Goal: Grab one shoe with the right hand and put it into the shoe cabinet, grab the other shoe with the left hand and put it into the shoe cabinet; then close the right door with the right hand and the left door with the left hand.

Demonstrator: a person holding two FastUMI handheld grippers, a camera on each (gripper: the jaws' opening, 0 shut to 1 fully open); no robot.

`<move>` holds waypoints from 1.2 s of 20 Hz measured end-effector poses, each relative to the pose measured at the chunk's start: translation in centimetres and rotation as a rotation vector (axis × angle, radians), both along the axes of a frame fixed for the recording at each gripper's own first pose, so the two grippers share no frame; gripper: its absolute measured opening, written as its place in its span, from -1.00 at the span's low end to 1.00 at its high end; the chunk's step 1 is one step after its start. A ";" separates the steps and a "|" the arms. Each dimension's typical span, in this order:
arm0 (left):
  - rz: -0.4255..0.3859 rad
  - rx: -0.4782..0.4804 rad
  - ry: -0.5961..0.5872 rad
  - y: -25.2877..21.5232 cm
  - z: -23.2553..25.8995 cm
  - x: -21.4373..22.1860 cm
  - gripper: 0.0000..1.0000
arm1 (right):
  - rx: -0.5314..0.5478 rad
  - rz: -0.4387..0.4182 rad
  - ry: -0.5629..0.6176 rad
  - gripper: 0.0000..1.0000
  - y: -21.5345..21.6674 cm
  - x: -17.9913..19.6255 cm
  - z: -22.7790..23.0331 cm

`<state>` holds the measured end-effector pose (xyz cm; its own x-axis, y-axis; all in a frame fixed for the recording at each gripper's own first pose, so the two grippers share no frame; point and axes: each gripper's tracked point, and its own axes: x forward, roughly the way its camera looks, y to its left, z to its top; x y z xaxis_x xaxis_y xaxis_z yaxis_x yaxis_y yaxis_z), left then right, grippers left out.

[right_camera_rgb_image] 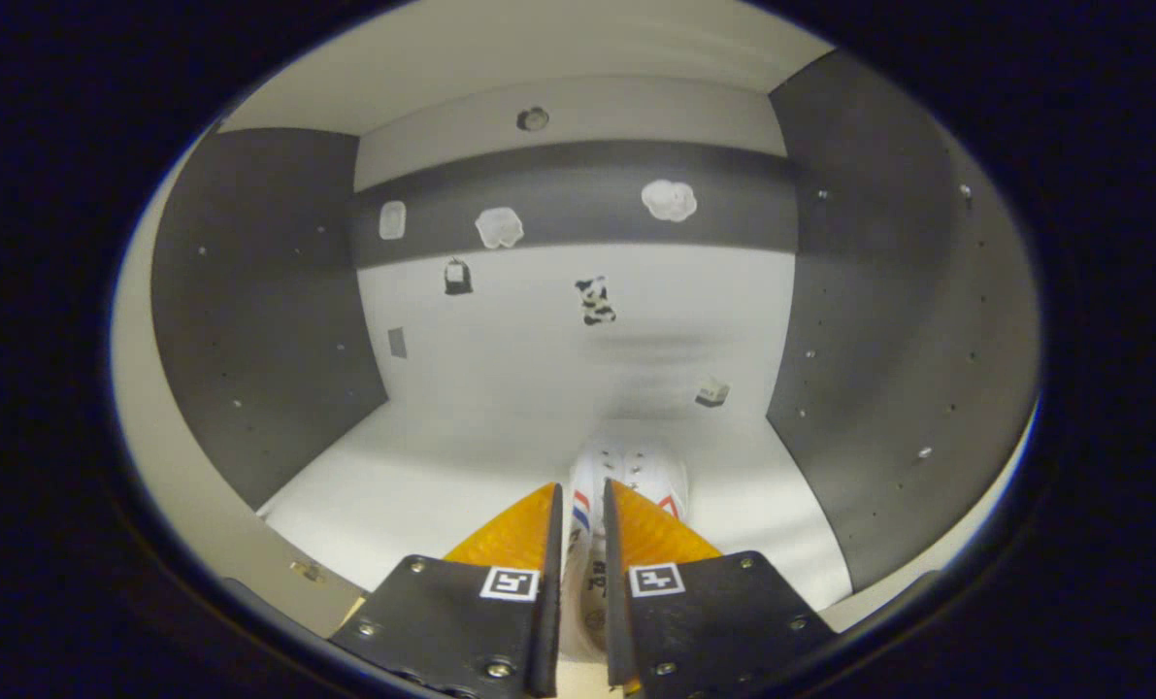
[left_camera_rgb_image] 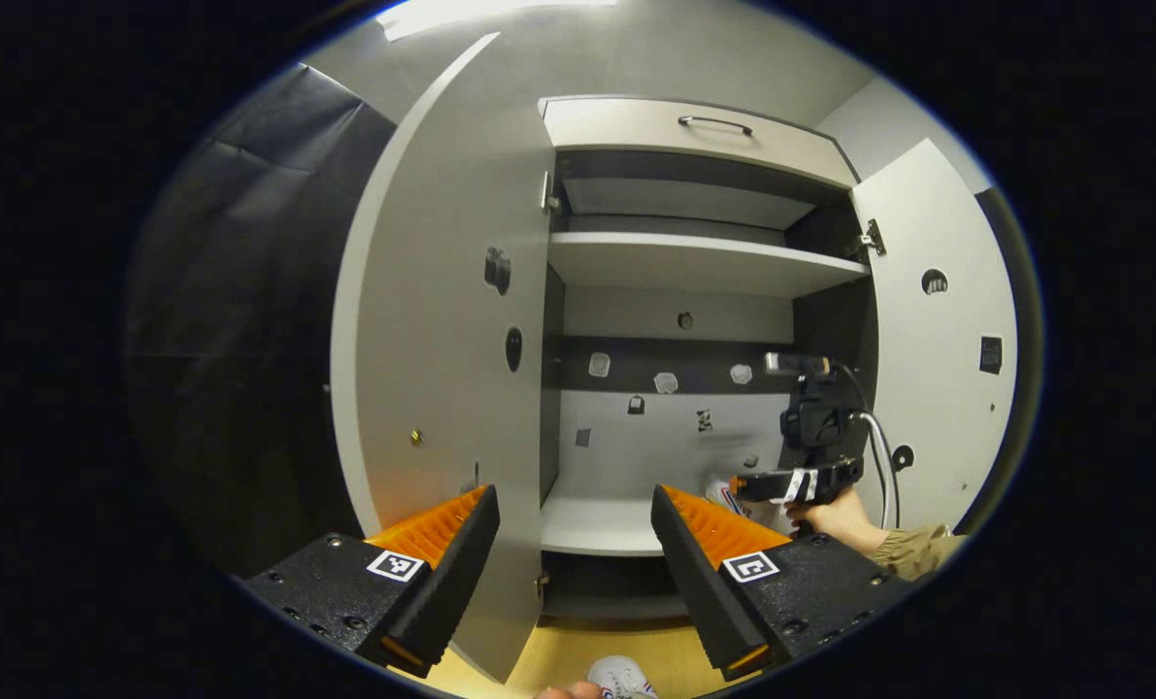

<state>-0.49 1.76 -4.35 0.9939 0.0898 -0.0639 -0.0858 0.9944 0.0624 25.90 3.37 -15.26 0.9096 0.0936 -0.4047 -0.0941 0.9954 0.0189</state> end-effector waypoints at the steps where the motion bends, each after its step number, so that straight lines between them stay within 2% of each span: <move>1: -0.010 -0.007 0.034 -0.4 -1.6 0.1 1.00 | 0.007 0.008 -0.029 -0.61 0.2 -0.9 1.4; 2: -0.018 -0.007 0.069 -0.9 -3.1 0.0 0.92 | 0.013 0.013 -0.061 -0.61 0.3 -2.0 3.0; 3: -0.025 -0.003 0.098 -1.1 -4.5 0.1 0.93 | 0.022 0.020 -0.089 -0.61 0.4 -3.2 4.5; 4: -0.033 0.001 0.124 -1.6 -6.0 0.2 0.86 | 0.034 0.024 -0.118 -0.68 0.5 -4.4 6.0; 5: -0.044 0.003 0.162 -1.8 -7.8 0.1 0.86 | 0.045 0.027 -0.146 -0.61 0.4 -5.5 7.5; 6: -0.057 0.000 0.202 -2.2 -9.8 0.2 0.93 | 0.054 0.027 -0.172 -0.61 0.3 -6.5 9.0; 10: -0.103 -0.016 0.349 -3.1 -17.4 0.0 0.94 | 0.091 0.021 -0.262 -0.61 -0.5 -10.6 13.9; 14: -0.124 0.027 0.508 -2.8 -26.0 -0.1 0.94 | 0.101 0.006 -0.351 -0.61 -1.4 -13.8 18.2; 17: -0.124 0.021 0.613 -2.4 -31.8 -1.4 0.91 | 0.089 -0.013 -0.400 -0.62 -2.3 -15.2 20.2; 18: -0.125 0.017 0.653 -2.3 -33.5 -1.9 0.90 | 0.084 -0.021 -0.415 -0.70 -2.5 -15.5 20.8; 19: -0.128 0.009 0.689 -2.2 -35.3 -2.3 0.90 | 0.079 -0.027 -0.426 -0.61 -2.7 -16.0 21.3; 24: -0.109 -0.031 0.847 -1.2 -42.4 -4.1 0.92 | 0.068 -0.032 -0.471 -0.61 -2.9 -18.0 23.5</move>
